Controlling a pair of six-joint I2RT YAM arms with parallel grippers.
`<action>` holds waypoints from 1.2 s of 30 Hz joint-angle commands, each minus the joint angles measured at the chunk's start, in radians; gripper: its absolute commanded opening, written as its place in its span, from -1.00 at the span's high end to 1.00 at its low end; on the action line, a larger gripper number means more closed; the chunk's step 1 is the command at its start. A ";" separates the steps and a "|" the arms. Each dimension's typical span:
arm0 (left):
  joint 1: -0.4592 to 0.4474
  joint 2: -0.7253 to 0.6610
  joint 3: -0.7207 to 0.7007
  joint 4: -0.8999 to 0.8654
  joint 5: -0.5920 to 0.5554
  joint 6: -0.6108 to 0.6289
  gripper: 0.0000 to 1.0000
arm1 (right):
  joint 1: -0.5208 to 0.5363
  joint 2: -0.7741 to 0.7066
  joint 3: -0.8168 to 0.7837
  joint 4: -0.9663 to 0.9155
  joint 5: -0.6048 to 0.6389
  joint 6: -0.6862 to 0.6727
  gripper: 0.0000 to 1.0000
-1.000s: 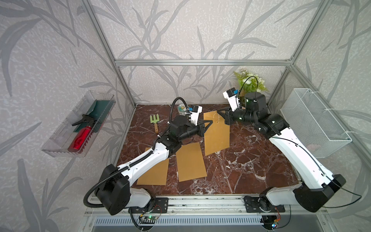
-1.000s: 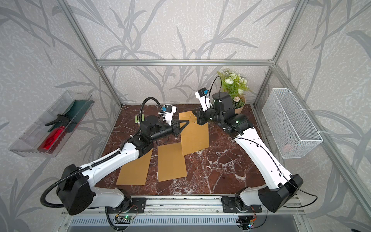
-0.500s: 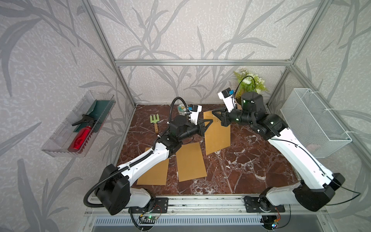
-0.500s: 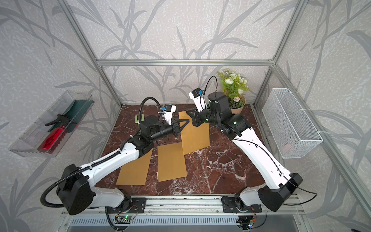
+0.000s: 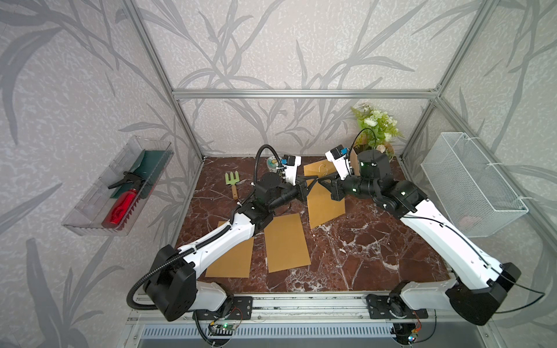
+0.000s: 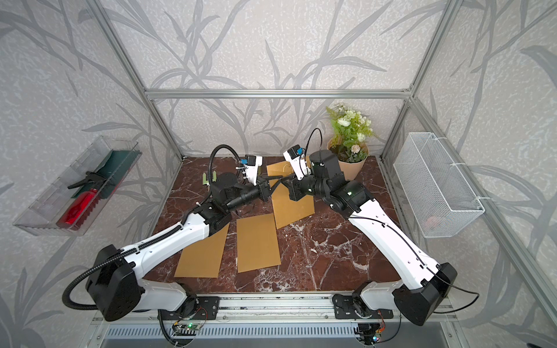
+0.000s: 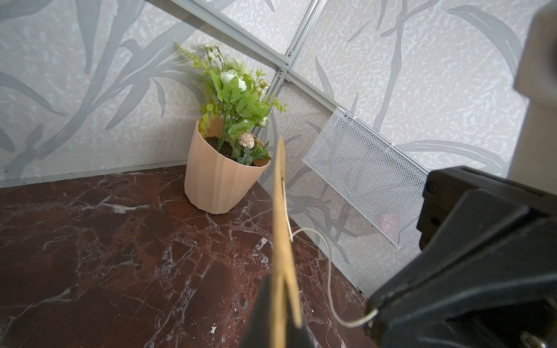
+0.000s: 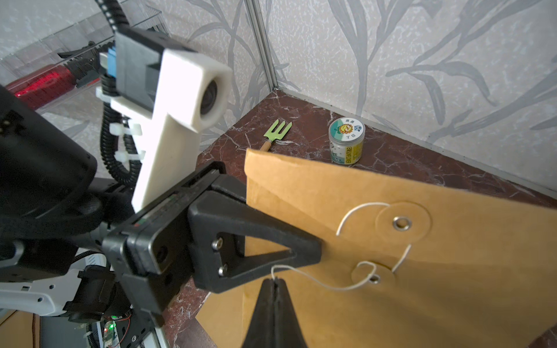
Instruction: Open the file bag
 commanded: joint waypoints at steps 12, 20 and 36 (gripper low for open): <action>0.001 0.011 0.069 0.087 -0.058 -0.012 1.00 | 0.005 -0.085 -0.175 0.134 -0.011 0.086 1.00; 0.007 0.001 0.081 0.079 -0.061 -0.001 1.00 | 0.006 -0.111 -0.232 0.143 0.012 0.093 1.00; 0.012 -0.047 0.086 0.028 -0.068 0.040 1.00 | -0.012 -0.130 -0.282 0.115 0.073 0.078 1.00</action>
